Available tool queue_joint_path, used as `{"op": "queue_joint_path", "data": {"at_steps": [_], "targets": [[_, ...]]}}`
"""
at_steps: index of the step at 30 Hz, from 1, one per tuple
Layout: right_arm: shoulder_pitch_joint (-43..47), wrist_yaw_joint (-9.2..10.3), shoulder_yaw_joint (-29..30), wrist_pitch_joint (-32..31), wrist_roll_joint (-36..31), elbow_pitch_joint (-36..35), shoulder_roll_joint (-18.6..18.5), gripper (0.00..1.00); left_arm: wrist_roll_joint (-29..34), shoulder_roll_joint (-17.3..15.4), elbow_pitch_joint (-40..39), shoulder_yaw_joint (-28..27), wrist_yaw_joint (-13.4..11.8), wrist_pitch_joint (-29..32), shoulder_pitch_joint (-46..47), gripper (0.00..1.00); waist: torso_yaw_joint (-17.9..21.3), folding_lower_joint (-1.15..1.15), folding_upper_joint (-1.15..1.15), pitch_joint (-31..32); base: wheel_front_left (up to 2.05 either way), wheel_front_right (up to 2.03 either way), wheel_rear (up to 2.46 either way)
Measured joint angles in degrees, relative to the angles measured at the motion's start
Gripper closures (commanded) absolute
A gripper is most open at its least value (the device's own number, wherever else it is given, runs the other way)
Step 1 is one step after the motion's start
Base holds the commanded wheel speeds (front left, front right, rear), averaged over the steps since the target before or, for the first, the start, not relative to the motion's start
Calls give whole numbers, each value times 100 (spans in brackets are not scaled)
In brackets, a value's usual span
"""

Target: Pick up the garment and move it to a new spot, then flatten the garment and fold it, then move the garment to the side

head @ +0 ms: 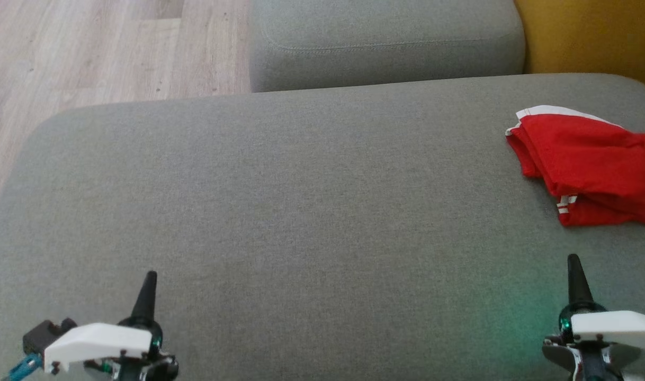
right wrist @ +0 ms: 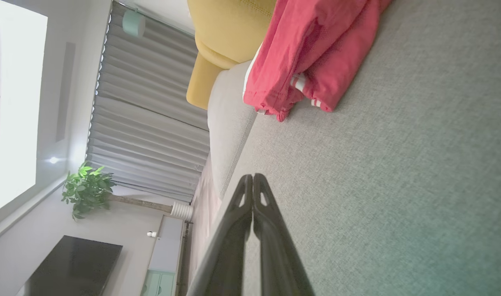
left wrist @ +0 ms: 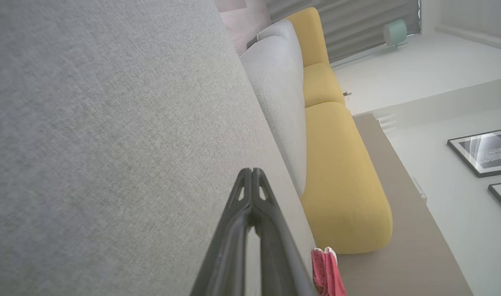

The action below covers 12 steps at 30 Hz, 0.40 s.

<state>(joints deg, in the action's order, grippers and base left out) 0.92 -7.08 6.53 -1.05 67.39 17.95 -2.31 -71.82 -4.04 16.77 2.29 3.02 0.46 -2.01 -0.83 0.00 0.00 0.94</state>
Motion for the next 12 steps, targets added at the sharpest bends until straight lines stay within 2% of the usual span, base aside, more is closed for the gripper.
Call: {"op": "queue_joint_path", "data": {"at_steps": [12], "targets": [[-90, 0, 42, -177, 876, -52, 0, 100, -743, 45, -12, -210, 112, 168, 141, 100, 31, 0, 0, -41, 0, 0, 0]]}}
